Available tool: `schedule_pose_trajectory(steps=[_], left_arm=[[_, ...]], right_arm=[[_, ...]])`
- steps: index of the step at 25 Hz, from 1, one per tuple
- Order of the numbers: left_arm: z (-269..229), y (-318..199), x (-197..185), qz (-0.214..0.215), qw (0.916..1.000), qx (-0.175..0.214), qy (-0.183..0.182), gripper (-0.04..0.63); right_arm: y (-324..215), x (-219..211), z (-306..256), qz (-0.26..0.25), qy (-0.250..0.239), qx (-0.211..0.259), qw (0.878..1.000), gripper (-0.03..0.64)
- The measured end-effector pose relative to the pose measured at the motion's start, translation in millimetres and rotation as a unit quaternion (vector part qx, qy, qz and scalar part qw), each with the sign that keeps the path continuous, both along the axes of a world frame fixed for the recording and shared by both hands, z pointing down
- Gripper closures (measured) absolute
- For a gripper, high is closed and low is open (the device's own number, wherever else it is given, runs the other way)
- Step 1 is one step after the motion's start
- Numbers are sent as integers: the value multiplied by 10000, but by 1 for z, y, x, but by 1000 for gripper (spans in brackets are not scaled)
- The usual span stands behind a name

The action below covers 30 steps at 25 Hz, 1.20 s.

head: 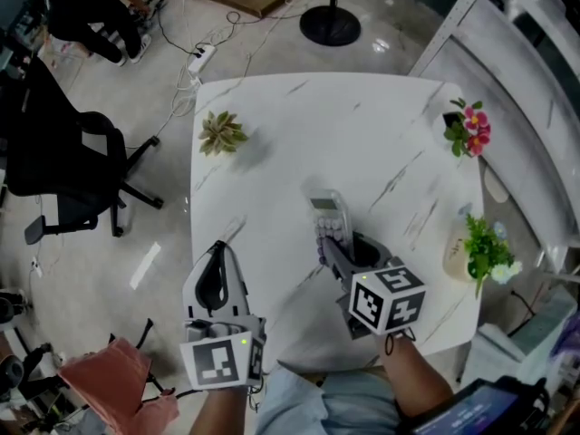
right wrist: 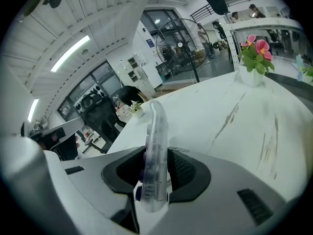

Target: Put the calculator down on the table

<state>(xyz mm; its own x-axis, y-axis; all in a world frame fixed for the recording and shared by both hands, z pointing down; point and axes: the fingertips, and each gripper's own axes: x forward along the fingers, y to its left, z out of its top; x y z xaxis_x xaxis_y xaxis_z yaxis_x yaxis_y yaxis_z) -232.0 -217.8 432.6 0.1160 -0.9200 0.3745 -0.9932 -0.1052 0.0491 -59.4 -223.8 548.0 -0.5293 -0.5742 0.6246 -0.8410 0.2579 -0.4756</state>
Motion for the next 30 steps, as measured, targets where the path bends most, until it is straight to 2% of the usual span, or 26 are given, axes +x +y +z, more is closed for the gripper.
schedule_pose_trajectory(steps=[11, 20, 30], left_arm=[[1, -13, -5, -23, 9998, 93, -146, 588], [5, -15, 1, 2, 10000, -24, -94, 588], [6, -21, 9, 19, 9999, 26, -123, 588]], right_arm=[[-9, 1, 6, 35, -35, -75, 10000, 465], [-13, 7, 9, 6, 71, -39, 10000, 451], [-14, 23, 16, 87, 46, -112, 9999, 428]])
